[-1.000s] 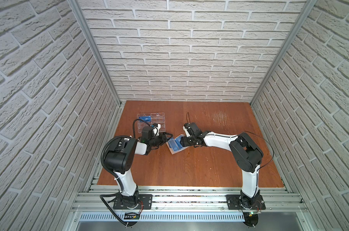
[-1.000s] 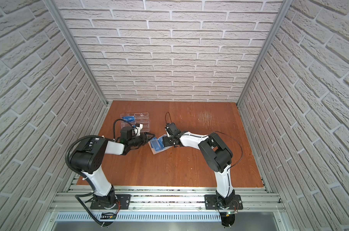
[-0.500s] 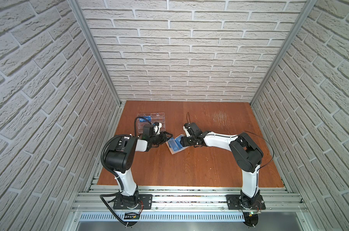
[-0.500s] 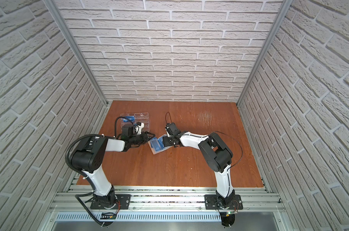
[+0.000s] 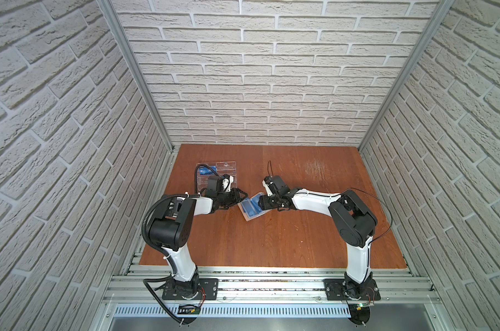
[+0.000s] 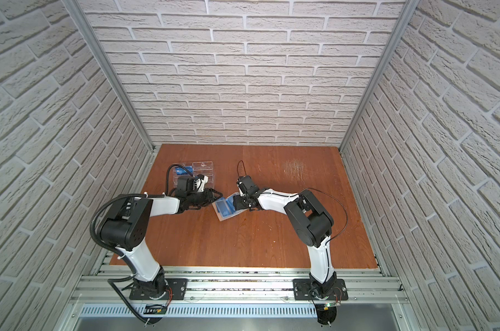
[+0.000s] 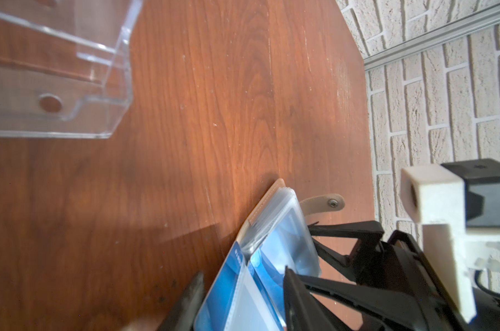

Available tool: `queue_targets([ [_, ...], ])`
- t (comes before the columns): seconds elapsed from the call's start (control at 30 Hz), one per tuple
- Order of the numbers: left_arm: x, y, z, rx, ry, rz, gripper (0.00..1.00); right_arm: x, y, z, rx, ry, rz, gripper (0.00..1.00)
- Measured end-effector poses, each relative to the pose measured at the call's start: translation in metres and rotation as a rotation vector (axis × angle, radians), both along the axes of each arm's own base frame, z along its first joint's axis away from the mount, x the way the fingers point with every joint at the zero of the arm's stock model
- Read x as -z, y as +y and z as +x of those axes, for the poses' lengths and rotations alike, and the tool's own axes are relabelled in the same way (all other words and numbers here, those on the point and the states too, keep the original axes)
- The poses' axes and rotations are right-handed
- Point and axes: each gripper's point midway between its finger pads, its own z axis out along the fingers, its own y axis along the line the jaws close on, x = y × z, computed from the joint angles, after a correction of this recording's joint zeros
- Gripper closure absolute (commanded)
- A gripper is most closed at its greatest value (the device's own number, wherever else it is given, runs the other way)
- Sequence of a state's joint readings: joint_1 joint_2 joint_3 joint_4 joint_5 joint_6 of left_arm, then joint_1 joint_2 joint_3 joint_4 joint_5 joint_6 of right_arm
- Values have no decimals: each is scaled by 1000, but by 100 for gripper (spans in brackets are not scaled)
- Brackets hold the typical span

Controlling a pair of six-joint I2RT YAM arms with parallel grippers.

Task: Take the credit cards out of the card holder
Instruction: Pick up the credit card from the card holder.

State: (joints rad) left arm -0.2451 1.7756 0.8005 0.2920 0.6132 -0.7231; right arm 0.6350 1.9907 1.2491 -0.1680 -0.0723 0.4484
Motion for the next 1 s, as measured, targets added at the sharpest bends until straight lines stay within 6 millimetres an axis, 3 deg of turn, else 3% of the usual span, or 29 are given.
queue_targets([
  [0.37,-11,-3,10,-4,-3,17,57,1,0,0,0,0,0,40],
  [0.63,-7,-9,3,13,16,21,60,1,0,0,0,0,0,40],
  [0.87,13,-6,-16,3,82,20,64,1,3,3,-4,-9,13,40],
  [1.0,15,-6,-20,-6,84,2,68,1,6,4,-7,-14,22,40],
])
